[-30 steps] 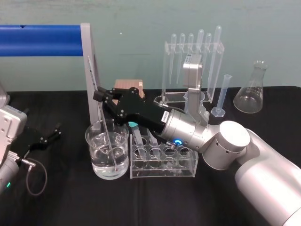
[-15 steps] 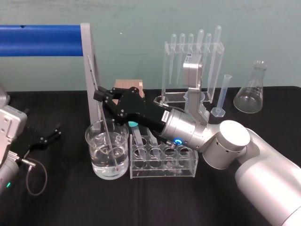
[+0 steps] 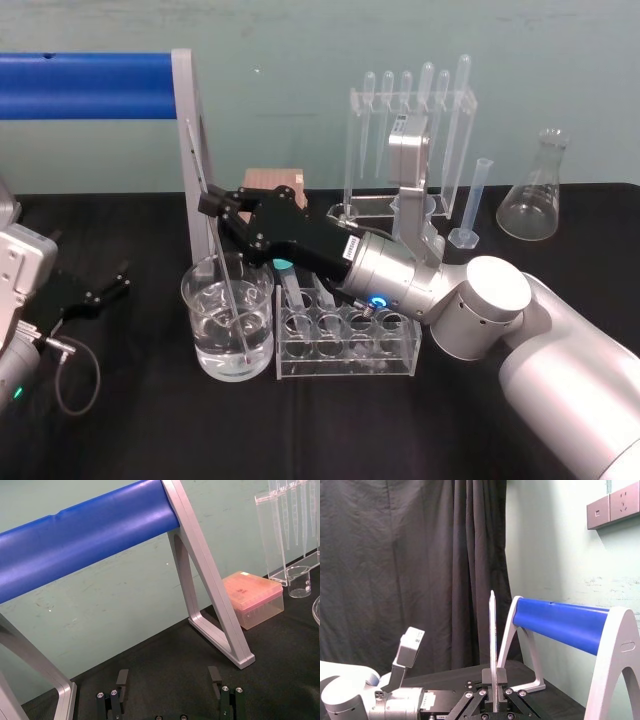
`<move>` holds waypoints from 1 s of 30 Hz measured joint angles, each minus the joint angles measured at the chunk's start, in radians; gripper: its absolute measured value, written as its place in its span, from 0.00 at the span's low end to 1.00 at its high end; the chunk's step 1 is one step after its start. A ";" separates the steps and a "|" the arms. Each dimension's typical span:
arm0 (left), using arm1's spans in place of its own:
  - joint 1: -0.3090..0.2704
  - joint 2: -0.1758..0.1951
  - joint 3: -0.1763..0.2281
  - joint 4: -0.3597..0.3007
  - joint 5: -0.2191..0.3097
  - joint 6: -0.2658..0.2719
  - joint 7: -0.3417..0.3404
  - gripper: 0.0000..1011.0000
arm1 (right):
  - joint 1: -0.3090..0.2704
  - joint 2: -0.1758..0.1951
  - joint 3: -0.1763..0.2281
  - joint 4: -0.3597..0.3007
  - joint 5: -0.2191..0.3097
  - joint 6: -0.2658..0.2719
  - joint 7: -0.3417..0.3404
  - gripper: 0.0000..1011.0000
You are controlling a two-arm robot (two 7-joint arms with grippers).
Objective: Hold the thermometer with one hand and immerse one end into the beaker, then reinsert it into the test tube rack.
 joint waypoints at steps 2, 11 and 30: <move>0.000 0.000 0.000 0.000 0.000 0.000 0.000 1.00 | -0.001 0.001 0.000 -0.002 0.000 0.000 0.000 0.05; 0.000 0.000 0.000 0.000 0.000 0.000 0.000 1.00 | -0.007 0.003 -0.001 -0.009 -0.002 0.002 -0.002 0.05; 0.000 0.000 0.000 0.000 0.000 0.000 0.000 1.00 | -0.014 0.006 0.002 -0.020 -0.002 0.002 -0.012 0.05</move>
